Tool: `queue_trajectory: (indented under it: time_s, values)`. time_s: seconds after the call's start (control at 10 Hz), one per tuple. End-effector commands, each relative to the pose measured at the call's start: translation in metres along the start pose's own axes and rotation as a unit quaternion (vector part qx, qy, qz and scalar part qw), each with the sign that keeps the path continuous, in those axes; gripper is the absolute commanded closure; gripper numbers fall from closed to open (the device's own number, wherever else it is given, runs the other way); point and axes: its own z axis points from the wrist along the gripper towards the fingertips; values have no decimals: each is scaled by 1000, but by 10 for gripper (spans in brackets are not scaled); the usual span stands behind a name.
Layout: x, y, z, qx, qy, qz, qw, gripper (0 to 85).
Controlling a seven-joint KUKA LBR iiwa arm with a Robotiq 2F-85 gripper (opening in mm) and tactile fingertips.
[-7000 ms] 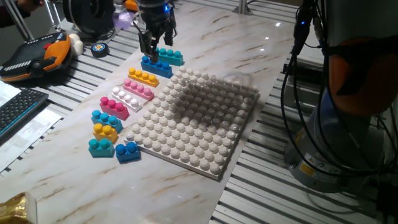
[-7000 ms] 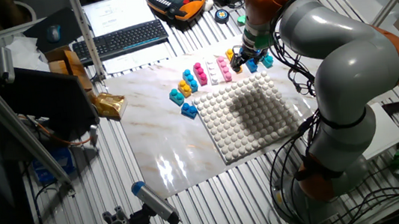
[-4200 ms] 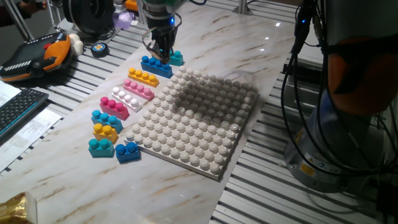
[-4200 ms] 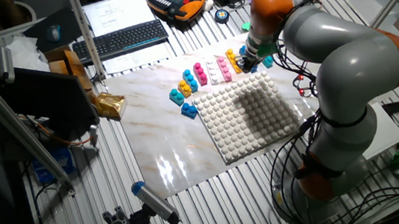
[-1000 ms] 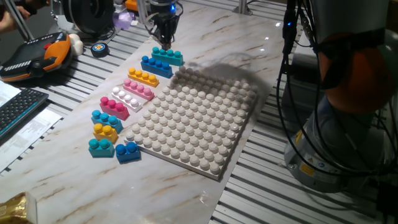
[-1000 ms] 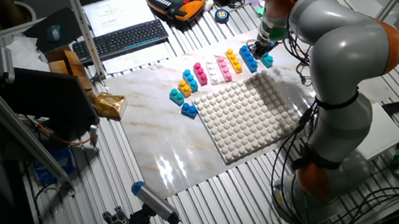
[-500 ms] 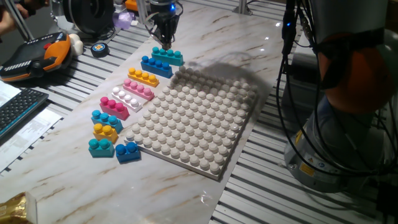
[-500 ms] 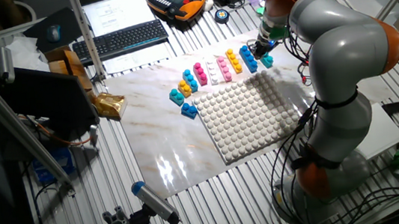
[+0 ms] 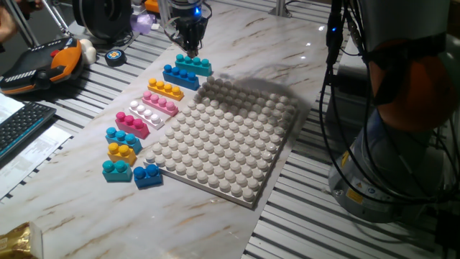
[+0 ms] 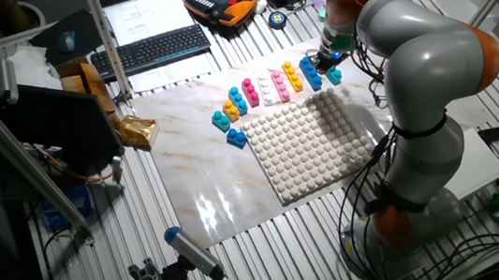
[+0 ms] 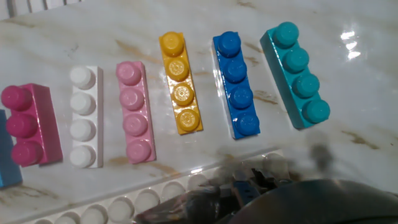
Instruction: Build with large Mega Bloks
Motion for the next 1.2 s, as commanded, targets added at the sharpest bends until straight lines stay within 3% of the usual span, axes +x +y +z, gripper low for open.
queue_trajectory:
  time_s: [0.0,0.4,0.6,1.1]
  values:
    - [0,0,0,5,3,4,1000,843]
    - [0,0,0,-6,-11,-11,1000,843]
    - [-5,-14,6,-18,-10,-28,999,843]
    - [-9,-32,21,-14,-19,-47,999,843]
